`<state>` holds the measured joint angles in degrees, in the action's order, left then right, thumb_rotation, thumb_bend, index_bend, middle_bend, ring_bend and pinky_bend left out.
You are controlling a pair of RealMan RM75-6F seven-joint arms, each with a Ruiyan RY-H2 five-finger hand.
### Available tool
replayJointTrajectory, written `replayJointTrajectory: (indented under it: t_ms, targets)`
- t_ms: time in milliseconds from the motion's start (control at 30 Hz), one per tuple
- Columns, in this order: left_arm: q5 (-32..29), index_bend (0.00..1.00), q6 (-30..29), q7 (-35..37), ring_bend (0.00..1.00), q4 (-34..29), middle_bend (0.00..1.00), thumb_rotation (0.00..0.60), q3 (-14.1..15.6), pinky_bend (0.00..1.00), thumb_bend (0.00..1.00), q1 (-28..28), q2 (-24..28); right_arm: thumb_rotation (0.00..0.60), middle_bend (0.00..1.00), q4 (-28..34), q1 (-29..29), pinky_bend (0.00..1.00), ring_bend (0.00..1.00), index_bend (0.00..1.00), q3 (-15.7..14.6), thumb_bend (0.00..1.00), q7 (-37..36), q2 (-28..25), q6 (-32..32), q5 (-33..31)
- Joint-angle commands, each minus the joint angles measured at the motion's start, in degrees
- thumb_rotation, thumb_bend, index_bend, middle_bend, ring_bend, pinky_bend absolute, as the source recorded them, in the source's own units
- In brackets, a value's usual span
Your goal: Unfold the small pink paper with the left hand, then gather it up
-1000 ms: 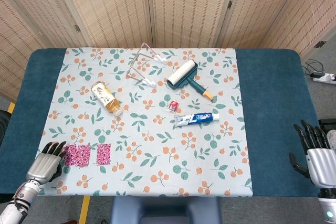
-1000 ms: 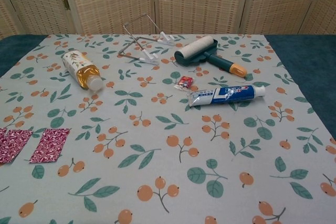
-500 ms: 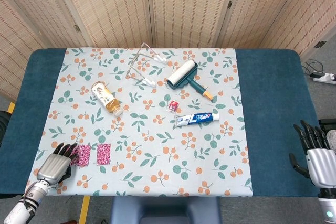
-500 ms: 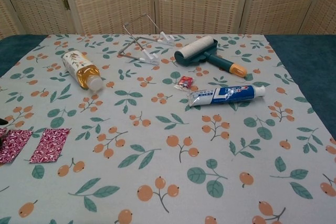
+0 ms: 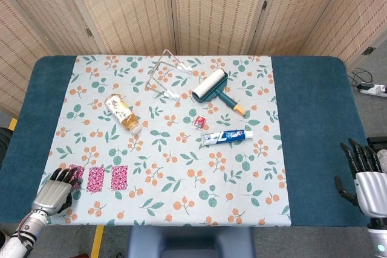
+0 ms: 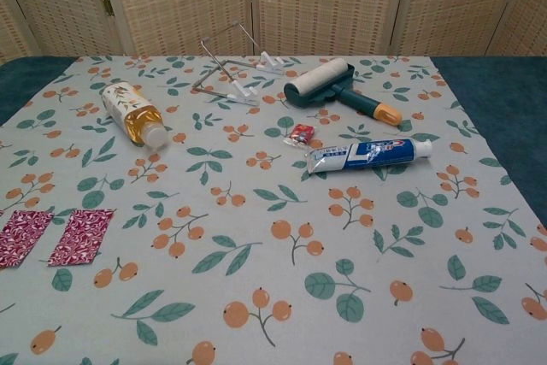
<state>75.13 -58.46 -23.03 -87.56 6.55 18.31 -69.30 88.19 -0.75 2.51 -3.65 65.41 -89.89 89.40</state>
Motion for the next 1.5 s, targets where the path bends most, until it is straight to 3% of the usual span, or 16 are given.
replayJointTrajectory:
  t_ms: [33, 233, 333, 400, 467, 567, 733, 933, 1133, 1400, 1500]
  targets:
    - [0.2, 0.24, -0.4, 0.5, 0.00, -0.3, 0.00, 0.368, -0.3, 0.00, 1.00, 0.0, 0.2, 0.600, 0.00, 0.0, 0.0, 0.00, 0.00, 0.00, 0.0, 0.46, 0.0, 0.0, -0.1, 0.1]
    - [4.8, 0.21, -1.9, 7.8, 0.00, -3.0, 0.00, 0.370, -1.4, 0.00, 0.98, 0.8, 0.9, 0.600, 0.00, 0.1, 0.1, 0.00, 0.00, 0.00, 0.0, 0.46, 0.0, -0.2, -0.4, 0.4]
    - [7.2, 0.20, -1.9, 9.1, 0.00, -3.7, 0.00, 0.368, -2.0, 0.00, 0.83, 2.0, 0.9, 0.600, 0.00, 0.1, 0.1, 0.00, 0.00, 0.00, 0.0, 0.46, -0.1, -0.3, -0.5, 0.4]
    - [7.9, 0.20, -1.7, 8.2, 0.00, -4.2, 0.00, 0.383, -2.3, 0.00, 0.61, 2.8, 0.3, 0.600, 0.00, 0.0, 0.2, 0.00, 0.00, 0.00, 0.1, 0.46, -0.2, -0.3, -0.6, 0.4]
    - [8.0, 0.19, -0.9, 6.8, 0.00, -5.0, 0.00, 0.397, -2.7, 0.00, 0.48, 3.6, -0.4, 0.600, 0.00, -0.2, 0.2, 0.00, 0.00, 0.00, 0.1, 0.46, -0.4, -0.3, -0.6, 0.3]
    - [7.4, 0.18, 1.0, 5.3, 0.00, -6.2, 0.00, 0.398, -3.2, 0.00, 0.36, 5.1, -1.2, 0.600, 0.00, -0.5, 0.3, 0.00, 0.00, 0.00, 0.1, 0.46, -0.8, -0.3, -0.5, -0.1]
    - [4.3, 0.15, 4.8, 2.3, 0.00, -8.0, 0.00, 0.400, -4.0, 0.00, 0.30, 7.4, -2.0, 0.600, 0.00, -1.2, 0.4, 0.00, 0.00, 0.00, 0.2, 0.46, -1.6, -0.3, -0.3, -0.6]
    - [-2.8, 0.12, 7.3, -1.9, 0.00, -8.6, 0.00, 0.400, -5.8, 0.00, 0.29, 9.4, -4.0, 0.600, 0.00, -1.9, 0.2, 0.00, 0.00, 0.00, 0.3, 0.46, -2.2, -0.1, 0.2, -0.8]
    - [-9.5, 0.09, 6.4, -8.5, 0.00, -9.9, 0.00, 0.412, -6.1, 0.00, 0.29, 10.3, -5.7, 0.600, 0.00, -2.3, 0.1, 0.00, 0.00, 0.00, 0.4, 0.46, -2.6, -0.1, 0.6, -1.1]
    - [-13.6, 0.10, 5.8, -11.1, 0.00, -9.6, 0.00, 0.425, -5.6, 0.00, 0.29, 11.4, -7.3, 0.600, 0.00, -2.8, -0.1, 0.00, 0.00, 0.00, 0.5, 0.46, -3.1, 0.0, 0.9, -1.3]
    - [-14.9, 0.10, 5.7, -11.9, 0.00, -9.2, 0.00, 0.456, -5.6, 0.00, 0.30, 11.8, -7.8, 0.600, 0.00, -3.1, -0.1, 0.00, 0.00, 0.00, 0.6, 0.46, -3.4, 0.1, 0.9, -1.4]
